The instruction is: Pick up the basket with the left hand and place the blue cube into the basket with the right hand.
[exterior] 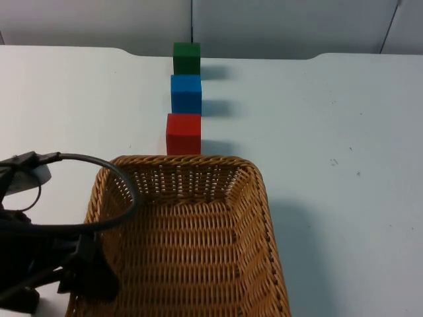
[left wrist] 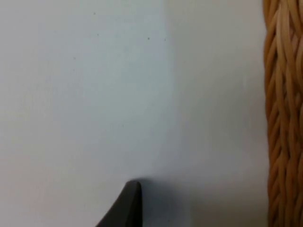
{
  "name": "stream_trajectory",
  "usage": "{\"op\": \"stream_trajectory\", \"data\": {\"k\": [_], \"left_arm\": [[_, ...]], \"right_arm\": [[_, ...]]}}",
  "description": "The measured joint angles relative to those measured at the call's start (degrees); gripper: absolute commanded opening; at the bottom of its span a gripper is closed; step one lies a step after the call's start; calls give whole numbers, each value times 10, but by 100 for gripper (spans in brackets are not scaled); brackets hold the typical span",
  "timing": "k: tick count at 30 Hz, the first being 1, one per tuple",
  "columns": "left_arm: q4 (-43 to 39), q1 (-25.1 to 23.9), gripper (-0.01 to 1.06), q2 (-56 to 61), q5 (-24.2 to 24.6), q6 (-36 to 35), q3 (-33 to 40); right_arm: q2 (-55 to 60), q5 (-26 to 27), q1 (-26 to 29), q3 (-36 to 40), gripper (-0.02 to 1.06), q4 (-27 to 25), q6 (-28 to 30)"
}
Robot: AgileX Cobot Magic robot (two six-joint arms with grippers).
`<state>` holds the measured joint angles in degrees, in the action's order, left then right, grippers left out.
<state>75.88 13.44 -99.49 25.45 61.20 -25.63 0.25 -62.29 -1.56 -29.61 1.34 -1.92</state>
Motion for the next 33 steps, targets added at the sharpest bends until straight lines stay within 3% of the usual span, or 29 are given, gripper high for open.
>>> {"op": "stream_trajectory", "data": {"k": [4, 5, 9, 10, 11, 24, 28, 32, 33], "left_arm": [[1, 0, 47, -3, 2, 0, 0], [4, 0, 47, -3, 8, 0, 0], [11, 1, 10, -3, 20, 0, 0], [15, 1, 10, -3, 21, 1, 0], [16, 1, 0, -3, 21, 1, 0], [-2, 4, 0, 77, 20, -29, 1], [-56, -12, 0, 126, 54, -79, 1], [-194, -64, 0, 180, 111, -180, -33], [-194, -64, 0, 180, 111, -180, -33]], "right_arm": [[0, 0, 0, 0, 104, 0, 0], [0, 0, 0, 0, 104, 0, 0], [0, 0, 0, 0, 104, 0, 0], [0, 0, 0, 0, 104, 0, 0], [0, 0, 0, 0, 104, 0, 0], [0, 0, 0, 0, 104, 0, 0], [0, 0, 0, 0, 104, 0, 0], [0, 0, 0, 0, 104, 0, 0], [0, 0, 0, 0, 104, 0, 0]]}}
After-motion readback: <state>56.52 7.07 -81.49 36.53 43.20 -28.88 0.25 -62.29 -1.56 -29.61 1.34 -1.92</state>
